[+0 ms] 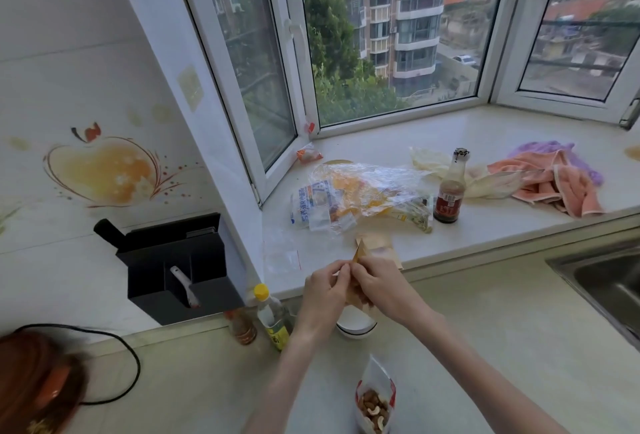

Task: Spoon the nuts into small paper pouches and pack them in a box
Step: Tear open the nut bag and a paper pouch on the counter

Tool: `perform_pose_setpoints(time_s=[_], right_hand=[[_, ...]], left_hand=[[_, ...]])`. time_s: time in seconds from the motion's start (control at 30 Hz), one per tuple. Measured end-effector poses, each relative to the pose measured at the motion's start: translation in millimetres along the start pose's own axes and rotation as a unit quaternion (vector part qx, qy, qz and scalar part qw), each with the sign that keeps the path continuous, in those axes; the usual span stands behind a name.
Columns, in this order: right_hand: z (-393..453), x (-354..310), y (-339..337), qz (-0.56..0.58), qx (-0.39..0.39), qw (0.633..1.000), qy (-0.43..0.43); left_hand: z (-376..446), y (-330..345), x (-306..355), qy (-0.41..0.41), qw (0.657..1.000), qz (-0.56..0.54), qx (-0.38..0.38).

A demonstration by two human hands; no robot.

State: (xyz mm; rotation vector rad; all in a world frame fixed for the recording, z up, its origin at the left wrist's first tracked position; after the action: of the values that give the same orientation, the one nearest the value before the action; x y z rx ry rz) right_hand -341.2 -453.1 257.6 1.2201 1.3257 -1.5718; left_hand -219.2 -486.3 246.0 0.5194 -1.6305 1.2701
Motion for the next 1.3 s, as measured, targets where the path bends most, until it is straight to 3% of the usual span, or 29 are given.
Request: perform_pose_setpoints(time_s=[0.27, 0.5, 0.67, 0.77, 0.97, 1.17, 1.3], right_hand=[[-1, 7, -4, -0.075, -0.017, 0.997, -0.031], [-5, 17, -10, -0.015, -0.011, 1.000, -0.014], [0, 1, -19, 0.023, -0.024, 0.998, -0.050], [-3, 1, -18, 0.047, -0.068, 0.996, -0.039], [-9, 6, -5, 0.121, -0.099, 0.988, 0.009], [-10, 6, -2, 0.086, -0.126, 0.988, 0.011], [-7, 5, -1, 0.061, -0.112, 0.992, 0.004]], left_hand=[[5, -4, 4, 0.008, 0.994, 0.083, -0.067], [8, -1, 12, 0.055, 0.979, 0.170, -0.100], [8, -2, 16, 0.059, 0.988, 0.112, -0.084], [8, -4, 13, 0.019, 0.989, 0.056, -0.135], [6, -14, 5, 0.021, 0.979, 0.065, -0.190], [7, -19, -3, -0.017, 0.974, 0.029, -0.222], [8, -14, -4, -0.004, 0.980, 0.051, -0.193]])
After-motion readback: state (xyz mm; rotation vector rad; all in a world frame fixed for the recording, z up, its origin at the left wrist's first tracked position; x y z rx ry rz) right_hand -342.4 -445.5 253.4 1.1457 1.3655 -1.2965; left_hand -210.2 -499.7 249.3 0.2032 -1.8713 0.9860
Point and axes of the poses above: each hand's wrist, its own z-axis towards the middle knuckle, its own y-axis out of the palm, x = y × z, the point moved 2 cm from there along z, towards the middle knuckle, and after that the axes turned 13 degrees about z, right-handed, at the moved point
